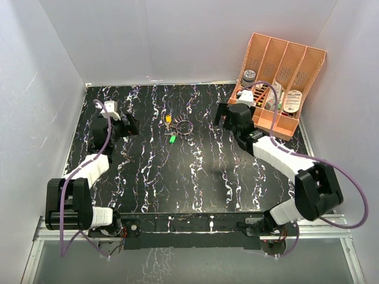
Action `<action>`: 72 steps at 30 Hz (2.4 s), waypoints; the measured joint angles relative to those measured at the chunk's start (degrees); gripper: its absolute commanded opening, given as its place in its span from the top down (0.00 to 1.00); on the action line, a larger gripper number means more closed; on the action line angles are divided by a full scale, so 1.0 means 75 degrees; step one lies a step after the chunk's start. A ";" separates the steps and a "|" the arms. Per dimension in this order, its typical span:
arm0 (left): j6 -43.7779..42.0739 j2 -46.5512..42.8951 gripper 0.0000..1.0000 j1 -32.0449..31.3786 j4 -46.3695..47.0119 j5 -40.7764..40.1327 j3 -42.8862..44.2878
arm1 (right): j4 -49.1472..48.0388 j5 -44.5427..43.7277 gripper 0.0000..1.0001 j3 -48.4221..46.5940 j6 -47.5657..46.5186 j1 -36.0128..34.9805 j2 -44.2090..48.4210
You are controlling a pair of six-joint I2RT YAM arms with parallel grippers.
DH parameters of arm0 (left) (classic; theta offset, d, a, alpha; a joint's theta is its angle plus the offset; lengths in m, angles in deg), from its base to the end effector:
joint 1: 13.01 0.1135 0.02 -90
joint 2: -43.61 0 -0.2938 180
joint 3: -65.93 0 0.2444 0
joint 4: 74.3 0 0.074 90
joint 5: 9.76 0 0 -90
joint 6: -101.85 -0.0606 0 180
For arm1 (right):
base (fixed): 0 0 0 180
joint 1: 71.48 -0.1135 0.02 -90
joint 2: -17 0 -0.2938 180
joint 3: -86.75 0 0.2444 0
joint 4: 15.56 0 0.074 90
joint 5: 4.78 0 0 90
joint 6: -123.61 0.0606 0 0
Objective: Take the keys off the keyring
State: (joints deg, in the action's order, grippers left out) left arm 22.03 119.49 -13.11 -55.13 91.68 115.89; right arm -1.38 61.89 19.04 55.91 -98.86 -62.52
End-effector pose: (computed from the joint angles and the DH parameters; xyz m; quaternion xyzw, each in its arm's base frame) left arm 0.3006 -0.0125 0.2759 0.0006 0.7467 -0.1334 0.6516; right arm 0.2973 0.1269 0.2956 0.0702 0.8344 0.0624 0.5431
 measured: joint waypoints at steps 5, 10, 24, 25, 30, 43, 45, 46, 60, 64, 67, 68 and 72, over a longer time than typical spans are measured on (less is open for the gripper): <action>0.0140 -0.0286 0.01 -0.0393 -0.0256 0.0041 -0.0207 | -0.0058 0.1215 0.03 -0.0466 -0.0166 -0.0003 -0.0973; -0.0152 -0.0895 0.08 -0.1113 -0.0615 -0.0458 -0.0181 | -0.0364 0.1702 0.13 -0.0490 -0.0589 -0.0452 -0.1384; 0.0828 -0.0927 0.59 -0.1349 -0.0353 -0.1105 -0.0667 | -0.0434 0.1632 0.39 -0.2294 -0.2116 -0.2218 -0.3582; 0.0918 -0.0927 0.58 -0.1335 -0.0393 -0.1224 -0.0667 | -0.0431 0.1661 0.38 -0.2308 -0.2154 -0.2256 -0.3678; 0.1306 -0.0933 0.01 -0.1040 -0.0478 -0.1408 -0.0697 | -0.0425 0.1679 0.35 -0.2480 -0.2273 -0.2288 -0.4106; 0.1387 -0.1562 0.01 -0.0915 -0.0341 -0.1582 -0.1174 | -0.0373 0.1699 0.41 -0.3343 -0.2433 -0.2451 -0.5077; 0.1387 -0.1702 0.01 -0.0915 -0.0312 -0.1652 -0.1230 | -0.0370 0.1696 0.41 -0.3564 -0.2506 -0.2474 -0.5266; 0.1387 -0.1795 0.01 -0.0915 -0.0303 -0.1679 -0.1279 | -0.0361 0.1684 0.41 -0.3652 -0.2550 -0.2489 -0.5345; 0.1358 -0.2162 0.02 -0.0915 -0.0294 -0.1985 -0.1396 | -0.0163 0.1629 0.44 -0.3995 -0.2579 -0.2500 -0.5837; 0.1358 -0.2174 0.02 -0.0915 -0.0297 -0.2025 -0.1399 | -0.0163 0.1638 0.46 -0.3995 -0.2544 -0.2500 -0.5960; 0.1358 -0.2180 0.02 -0.0915 -0.0306 -0.2052 -0.1399 | -0.0224 0.1652 0.46 -0.4062 -0.2442 -0.2500 -0.6082; 0.1355 -0.2183 0.02 -0.0915 -0.0315 -0.2063 -0.1399 | -0.0256 0.1652 0.47 -0.4097 -0.2396 -0.2500 -0.6126; 0.1326 -0.2235 0.02 -0.0915 -0.0358 -0.2095 -0.1402 | -0.0460 0.1617 0.55 -0.4179 -0.2267 -0.2500 -0.6260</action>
State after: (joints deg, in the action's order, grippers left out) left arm 31.97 102.72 -19.98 -57.82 75.97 105.38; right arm -4.84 74.02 -12.30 38.91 -117.61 -109.47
